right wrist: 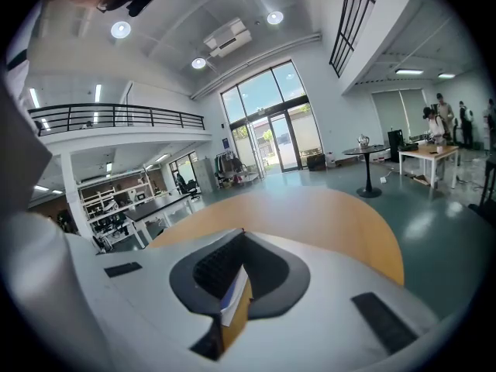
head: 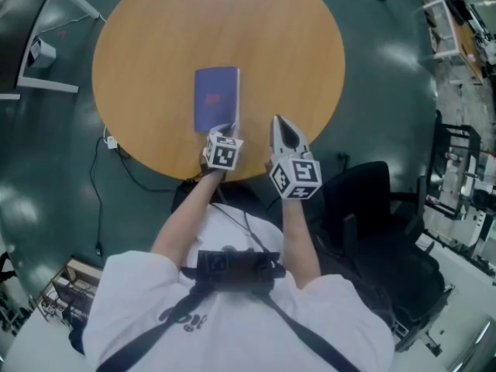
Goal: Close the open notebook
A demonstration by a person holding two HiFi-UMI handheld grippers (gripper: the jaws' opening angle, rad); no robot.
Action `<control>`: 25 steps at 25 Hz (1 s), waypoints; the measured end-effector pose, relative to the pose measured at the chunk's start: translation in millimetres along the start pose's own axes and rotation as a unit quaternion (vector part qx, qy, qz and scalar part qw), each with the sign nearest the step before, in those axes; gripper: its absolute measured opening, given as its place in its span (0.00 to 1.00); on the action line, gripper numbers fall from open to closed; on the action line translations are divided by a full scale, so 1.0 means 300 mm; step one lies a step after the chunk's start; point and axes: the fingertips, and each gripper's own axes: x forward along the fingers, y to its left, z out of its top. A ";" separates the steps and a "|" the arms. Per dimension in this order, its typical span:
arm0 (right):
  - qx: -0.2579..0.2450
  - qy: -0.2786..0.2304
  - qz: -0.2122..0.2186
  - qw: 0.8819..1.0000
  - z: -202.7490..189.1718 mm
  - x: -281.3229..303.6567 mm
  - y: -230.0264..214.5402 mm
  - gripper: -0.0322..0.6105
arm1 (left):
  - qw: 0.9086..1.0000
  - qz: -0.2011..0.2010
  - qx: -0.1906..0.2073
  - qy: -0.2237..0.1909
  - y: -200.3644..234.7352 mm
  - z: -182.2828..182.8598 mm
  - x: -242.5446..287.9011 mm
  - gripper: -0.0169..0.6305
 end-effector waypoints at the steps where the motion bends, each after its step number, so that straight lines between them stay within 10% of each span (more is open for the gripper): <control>1: 0.000 0.000 0.002 1.000 0.004 0.003 0.007 0.08 | 1.000 0.000 -0.003 0.006 0.008 -0.011 0.004 0.09; 10: -0.008 -0.016 0.017 1.000 0.026 0.004 0.004 0.08 | 0.998 -0.046 -0.008 0.035 -0.058 -0.054 -0.027 0.09; 19: -0.025 -0.063 0.050 0.996 0.150 0.034 0.069 0.08 | 0.983 -0.032 -0.060 -0.172 0.077 0.315 -0.323 0.09; 25: -0.029 -0.110 0.101 0.988 0.275 0.054 0.185 0.08 | 0.950 0.008 -0.025 -0.312 0.154 0.586 -0.611 0.08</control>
